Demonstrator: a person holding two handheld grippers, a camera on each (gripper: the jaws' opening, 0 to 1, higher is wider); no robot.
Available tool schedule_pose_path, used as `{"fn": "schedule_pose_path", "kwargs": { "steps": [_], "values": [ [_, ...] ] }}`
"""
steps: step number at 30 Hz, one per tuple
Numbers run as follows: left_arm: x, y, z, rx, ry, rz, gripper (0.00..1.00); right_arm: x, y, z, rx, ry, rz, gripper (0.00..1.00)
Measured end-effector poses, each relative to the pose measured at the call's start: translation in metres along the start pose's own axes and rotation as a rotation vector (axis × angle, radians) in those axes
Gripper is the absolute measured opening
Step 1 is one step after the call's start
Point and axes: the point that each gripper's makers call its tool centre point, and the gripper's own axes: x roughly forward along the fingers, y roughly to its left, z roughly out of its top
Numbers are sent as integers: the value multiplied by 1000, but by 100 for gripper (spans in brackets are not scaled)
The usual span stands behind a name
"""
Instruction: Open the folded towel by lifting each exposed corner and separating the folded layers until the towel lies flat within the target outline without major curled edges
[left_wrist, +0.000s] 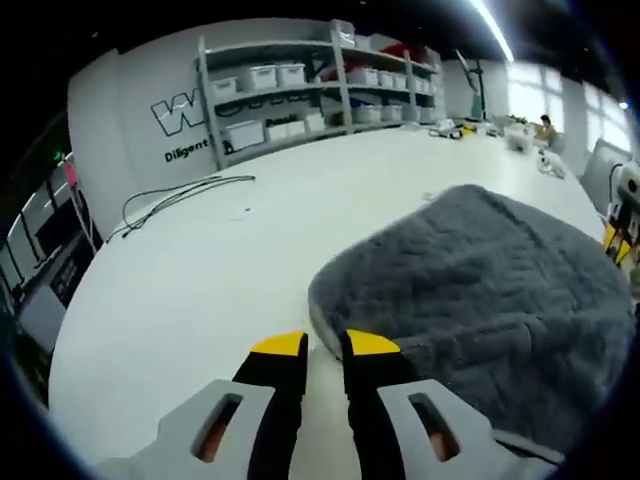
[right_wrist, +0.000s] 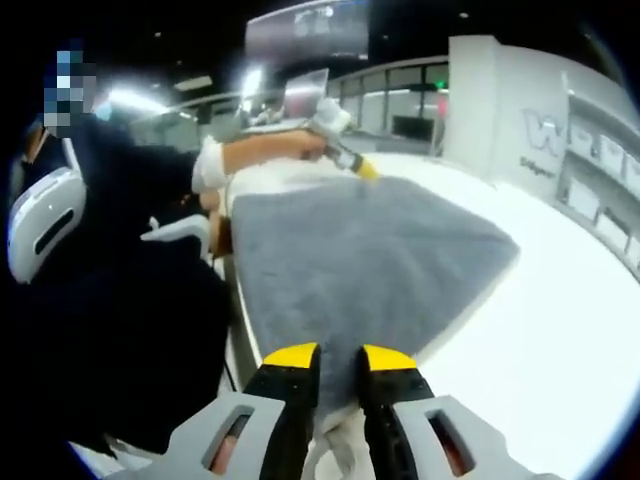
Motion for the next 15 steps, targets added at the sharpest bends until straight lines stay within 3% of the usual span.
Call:
{"fn": "schedule_pose_path", "kwargs": {
  "steps": [6,11,15],
  "values": [
    [-14,-6,4,-18,-31,-25,18,-2,-4,11,5,-50,-15,11],
    [-29,-18,4,-106,-66,-64,16,1,-17,19,-2,-78,-76,10],
    [-40,-29,0,-104,-81,-86,10,6,-34,29,29,-105,-153,0]
  ]
}}
